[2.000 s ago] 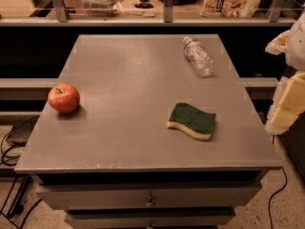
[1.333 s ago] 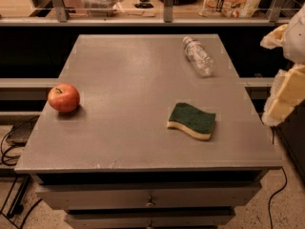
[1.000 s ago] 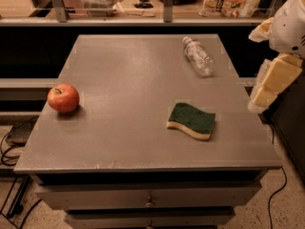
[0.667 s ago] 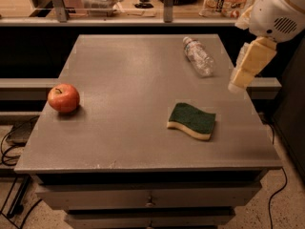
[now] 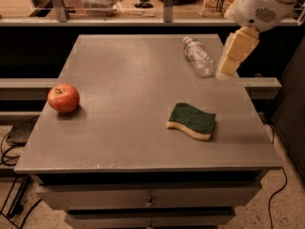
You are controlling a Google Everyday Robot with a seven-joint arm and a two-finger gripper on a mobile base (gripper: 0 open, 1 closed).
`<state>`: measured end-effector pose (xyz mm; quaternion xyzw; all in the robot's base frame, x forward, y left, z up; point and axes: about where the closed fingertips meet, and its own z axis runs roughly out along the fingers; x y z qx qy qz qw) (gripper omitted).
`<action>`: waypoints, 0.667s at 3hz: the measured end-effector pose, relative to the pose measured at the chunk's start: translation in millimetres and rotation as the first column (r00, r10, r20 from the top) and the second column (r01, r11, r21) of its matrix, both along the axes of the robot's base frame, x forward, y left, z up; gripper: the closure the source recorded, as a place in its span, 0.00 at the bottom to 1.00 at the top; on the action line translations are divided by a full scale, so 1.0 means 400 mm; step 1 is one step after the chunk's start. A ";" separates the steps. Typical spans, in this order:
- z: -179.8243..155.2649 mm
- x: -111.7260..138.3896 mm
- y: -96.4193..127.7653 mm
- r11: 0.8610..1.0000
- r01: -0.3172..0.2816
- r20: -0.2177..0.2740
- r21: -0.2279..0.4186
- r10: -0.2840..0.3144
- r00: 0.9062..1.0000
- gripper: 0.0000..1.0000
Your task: Place water bottle upright
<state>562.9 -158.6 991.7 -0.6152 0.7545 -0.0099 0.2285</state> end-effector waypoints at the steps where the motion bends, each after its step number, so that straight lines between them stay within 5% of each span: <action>1: -0.011 0.088 0.019 0.996 0.047 -0.014 0.074 -0.046 0.999 0.00; 2: -0.032 0.213 0.024 0.977 0.158 -0.035 0.145 -0.155 0.987 0.00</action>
Offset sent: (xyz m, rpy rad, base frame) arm 0.1254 0.0076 -0.0153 0.2035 0.0389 -0.2577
